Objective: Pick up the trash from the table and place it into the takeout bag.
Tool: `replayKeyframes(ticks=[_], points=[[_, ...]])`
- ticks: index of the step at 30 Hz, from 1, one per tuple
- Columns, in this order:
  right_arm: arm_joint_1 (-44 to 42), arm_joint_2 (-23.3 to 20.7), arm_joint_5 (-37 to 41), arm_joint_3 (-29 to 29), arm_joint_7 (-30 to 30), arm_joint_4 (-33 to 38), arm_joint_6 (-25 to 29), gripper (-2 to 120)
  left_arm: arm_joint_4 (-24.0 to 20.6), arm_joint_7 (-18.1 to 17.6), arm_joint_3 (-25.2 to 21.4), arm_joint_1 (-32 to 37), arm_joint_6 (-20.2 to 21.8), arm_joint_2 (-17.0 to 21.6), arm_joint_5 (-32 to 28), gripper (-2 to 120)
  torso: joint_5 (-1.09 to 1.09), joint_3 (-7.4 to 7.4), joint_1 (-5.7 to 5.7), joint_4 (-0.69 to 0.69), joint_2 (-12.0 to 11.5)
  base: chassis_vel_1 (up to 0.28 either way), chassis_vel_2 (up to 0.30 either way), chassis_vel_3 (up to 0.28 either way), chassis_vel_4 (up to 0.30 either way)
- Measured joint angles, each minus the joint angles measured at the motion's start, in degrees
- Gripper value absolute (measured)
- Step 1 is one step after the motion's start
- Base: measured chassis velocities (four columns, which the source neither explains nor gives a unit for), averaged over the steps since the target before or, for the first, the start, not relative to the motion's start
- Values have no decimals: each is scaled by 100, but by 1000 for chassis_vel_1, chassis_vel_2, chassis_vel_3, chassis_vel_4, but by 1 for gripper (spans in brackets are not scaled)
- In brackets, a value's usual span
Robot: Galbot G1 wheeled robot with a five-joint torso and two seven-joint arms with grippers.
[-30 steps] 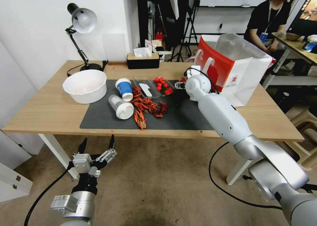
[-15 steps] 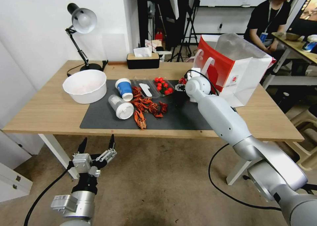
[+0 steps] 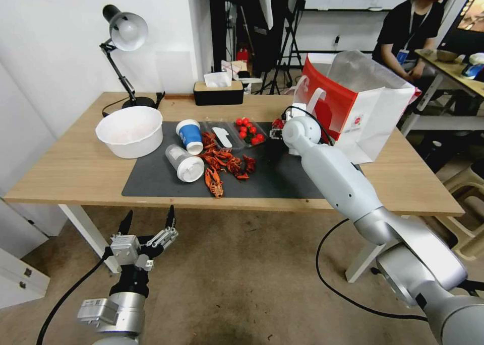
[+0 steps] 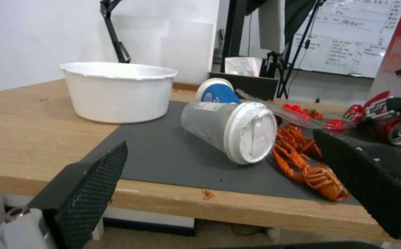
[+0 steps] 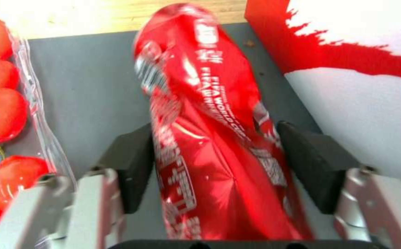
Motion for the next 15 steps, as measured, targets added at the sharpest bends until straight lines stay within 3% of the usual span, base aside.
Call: replayKeyframes(ticks=[8,15], points=[[-31,-36,36,17,61,90,2,31,2,0,12,-11,10,-4,11,100,0,0,0,0,0,0,0,0,0],[-73,-100,90,15,158,376,2,19,4,-1,11,-15,11,-4,15,100,0,0,0,0,0,0,0,0,0]])
